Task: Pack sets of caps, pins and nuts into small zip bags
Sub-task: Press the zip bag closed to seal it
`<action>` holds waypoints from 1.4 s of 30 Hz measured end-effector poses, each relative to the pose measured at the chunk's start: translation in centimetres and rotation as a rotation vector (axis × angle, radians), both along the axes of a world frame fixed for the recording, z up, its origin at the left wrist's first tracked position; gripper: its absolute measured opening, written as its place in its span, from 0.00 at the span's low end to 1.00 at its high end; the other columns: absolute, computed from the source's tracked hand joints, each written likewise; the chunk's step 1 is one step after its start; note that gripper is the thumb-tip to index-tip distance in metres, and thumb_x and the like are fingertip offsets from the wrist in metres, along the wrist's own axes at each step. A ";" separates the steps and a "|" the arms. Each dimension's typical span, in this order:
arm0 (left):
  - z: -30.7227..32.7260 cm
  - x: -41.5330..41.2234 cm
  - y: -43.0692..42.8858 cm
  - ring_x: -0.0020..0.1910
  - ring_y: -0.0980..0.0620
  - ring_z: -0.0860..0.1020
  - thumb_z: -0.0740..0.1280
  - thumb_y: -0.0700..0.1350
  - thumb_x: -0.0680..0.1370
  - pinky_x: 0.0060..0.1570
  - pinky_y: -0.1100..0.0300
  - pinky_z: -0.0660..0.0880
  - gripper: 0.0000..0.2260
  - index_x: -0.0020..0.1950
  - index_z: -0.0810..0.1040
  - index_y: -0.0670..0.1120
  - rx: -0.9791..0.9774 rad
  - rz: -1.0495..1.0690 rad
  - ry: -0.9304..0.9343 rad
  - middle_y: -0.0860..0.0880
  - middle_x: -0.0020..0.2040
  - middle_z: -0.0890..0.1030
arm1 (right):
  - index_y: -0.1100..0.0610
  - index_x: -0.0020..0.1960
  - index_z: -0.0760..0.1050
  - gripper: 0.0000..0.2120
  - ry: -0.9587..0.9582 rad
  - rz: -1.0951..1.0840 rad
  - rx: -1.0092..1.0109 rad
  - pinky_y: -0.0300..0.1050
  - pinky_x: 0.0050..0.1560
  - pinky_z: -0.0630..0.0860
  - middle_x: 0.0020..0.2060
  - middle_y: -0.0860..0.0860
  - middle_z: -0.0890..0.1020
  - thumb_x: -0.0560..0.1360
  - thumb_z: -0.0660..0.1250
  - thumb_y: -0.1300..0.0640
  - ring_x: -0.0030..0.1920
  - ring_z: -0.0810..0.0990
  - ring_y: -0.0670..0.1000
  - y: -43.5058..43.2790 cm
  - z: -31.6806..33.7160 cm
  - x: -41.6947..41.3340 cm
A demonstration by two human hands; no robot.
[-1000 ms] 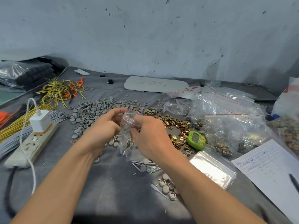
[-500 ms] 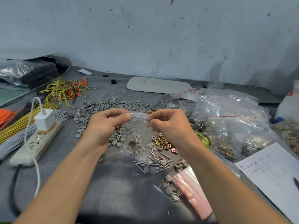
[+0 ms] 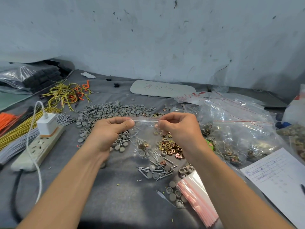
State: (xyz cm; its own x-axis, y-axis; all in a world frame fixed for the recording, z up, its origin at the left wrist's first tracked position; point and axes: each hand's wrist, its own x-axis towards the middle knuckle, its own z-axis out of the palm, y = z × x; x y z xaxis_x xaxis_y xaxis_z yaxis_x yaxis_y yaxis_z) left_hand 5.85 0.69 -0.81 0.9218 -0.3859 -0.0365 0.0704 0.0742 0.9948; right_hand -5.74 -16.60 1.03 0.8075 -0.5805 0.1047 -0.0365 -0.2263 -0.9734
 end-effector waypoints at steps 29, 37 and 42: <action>-0.5 -1.6 -2.1 0.41 0.57 0.85 0.78 0.36 0.71 0.41 0.71 0.76 0.04 0.42 0.87 0.43 0.034 -0.039 -0.156 0.47 0.40 0.88 | 0.58 0.40 0.85 0.04 -0.015 0.084 0.043 0.61 0.54 0.82 0.35 0.55 0.87 0.72 0.78 0.61 0.37 0.83 0.51 1.8 -1.4 1.7; -0.7 -1.6 -2.0 0.46 0.47 0.84 0.79 0.43 0.72 0.53 0.56 0.71 0.02 0.43 0.89 0.48 0.121 -0.119 -0.120 0.44 0.45 0.88 | 0.56 0.42 0.85 0.03 0.044 0.065 0.058 0.42 0.42 0.78 0.34 0.51 0.87 0.73 0.76 0.62 0.34 0.81 0.45 1.6 -1.3 1.3; -0.8 -1.1 -2.1 0.43 0.46 0.78 0.81 0.44 0.68 0.47 0.52 0.70 0.04 0.40 0.89 0.50 0.109 0.008 -0.118 0.39 0.44 0.87 | 0.54 0.42 0.85 0.04 0.061 0.043 0.056 0.47 0.46 0.82 0.34 0.50 0.87 0.75 0.76 0.61 0.36 0.82 0.48 1.6 -1.4 1.3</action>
